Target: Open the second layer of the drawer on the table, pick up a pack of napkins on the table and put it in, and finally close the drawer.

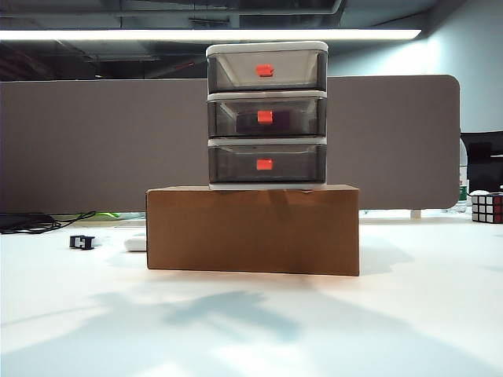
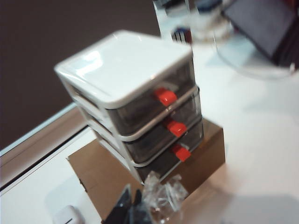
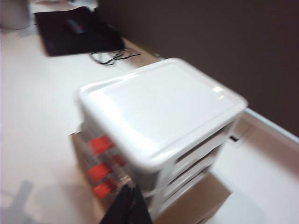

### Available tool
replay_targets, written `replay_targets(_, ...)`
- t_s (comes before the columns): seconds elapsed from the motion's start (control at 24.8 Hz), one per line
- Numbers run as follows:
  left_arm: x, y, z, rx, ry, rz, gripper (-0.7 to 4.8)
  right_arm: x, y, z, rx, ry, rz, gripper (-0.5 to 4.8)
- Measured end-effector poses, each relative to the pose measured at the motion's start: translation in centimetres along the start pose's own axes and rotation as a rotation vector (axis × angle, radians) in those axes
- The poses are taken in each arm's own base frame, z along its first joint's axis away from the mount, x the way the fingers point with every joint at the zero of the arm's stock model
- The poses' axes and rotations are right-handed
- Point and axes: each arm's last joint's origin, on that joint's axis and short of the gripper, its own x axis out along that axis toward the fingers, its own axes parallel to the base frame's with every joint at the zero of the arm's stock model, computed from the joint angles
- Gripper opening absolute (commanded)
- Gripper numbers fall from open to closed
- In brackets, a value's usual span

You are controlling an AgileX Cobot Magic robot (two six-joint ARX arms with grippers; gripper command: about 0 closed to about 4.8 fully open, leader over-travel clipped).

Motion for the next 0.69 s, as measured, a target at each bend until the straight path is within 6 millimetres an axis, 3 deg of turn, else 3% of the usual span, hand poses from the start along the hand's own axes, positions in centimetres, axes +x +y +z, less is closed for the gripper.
replay_targets(0.04, -1.5, -0.4, -1.2, -0.054, -0.027, 0.054, -0.06, -1.9, 1.1, -1.1, 0.018, -0.013, 0.009, -0.05)
replay_targets(0.12, -2.7, -0.8, -3.1, -0.117, -0.026, 0.111, -0.06, -4.3, 2.2, -2.6, 0.052, -0.069, -0.011, -0.05)
replay_targets(0.16, -3.1, -1.1, -4.2, -0.137, -0.04, 0.12, -0.06, -5.3, 2.9, -4.4, 0.078, -0.067, -0.03, -0.05)
replay_targets(0.44, -3.4, -2.1, -8.2, -0.24, -0.008, 0.2, -0.06, -7.0, 4.8, -10.2, 0.136, -0.047, -0.103, -0.05)
replay_targets(0.56, -3.2, -2.5, -9.7, -0.373, -0.011, 0.204, -0.06, -6.6, 5.6, -13.8, 0.178, -0.007, -0.099, -0.05)
replay_targets(0.69, -2.9, -2.8, -10.8, -0.408, -0.002, 0.207, -0.06, -6.1, 5.9, -15.6, 0.212, -0.011, -0.095, -0.05)
